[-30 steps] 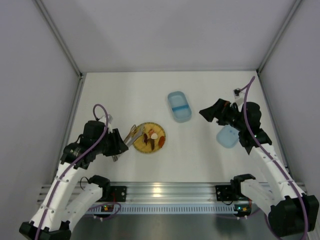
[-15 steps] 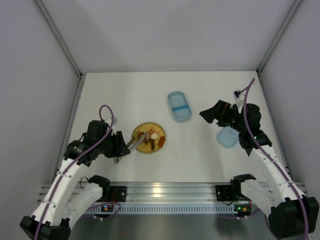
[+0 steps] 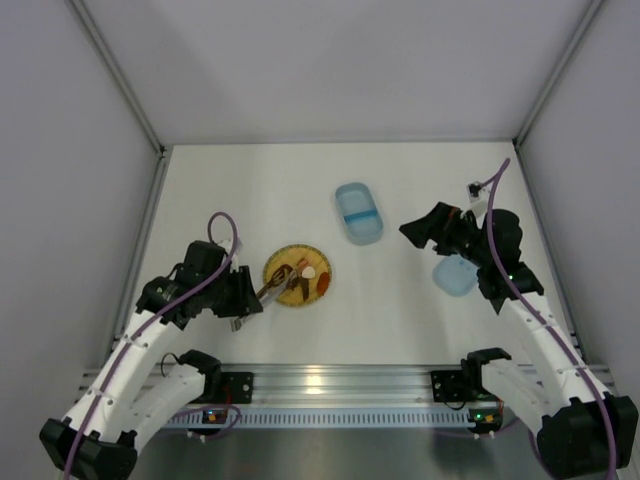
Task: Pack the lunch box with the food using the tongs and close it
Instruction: Pick up the fake food from the plate.
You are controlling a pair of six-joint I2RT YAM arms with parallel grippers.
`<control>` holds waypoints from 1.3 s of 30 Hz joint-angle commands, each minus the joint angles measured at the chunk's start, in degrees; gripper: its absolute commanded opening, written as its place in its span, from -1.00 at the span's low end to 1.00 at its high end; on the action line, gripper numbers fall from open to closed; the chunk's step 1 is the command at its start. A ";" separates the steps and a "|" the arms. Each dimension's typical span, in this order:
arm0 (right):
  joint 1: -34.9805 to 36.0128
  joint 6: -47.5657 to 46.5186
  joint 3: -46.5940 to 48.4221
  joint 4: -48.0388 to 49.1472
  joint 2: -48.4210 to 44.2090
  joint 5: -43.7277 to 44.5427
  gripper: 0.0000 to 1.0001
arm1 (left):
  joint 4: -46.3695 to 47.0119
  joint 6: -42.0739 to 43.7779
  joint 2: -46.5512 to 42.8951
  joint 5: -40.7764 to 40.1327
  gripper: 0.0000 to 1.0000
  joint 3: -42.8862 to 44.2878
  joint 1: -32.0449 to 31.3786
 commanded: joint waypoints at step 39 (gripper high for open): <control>0.76 -1.55 0.61 -0.59 -1.53 0.41 0.99 | 3.00 -6.74 4.55 -7.83 -0.43 10.38 -8.08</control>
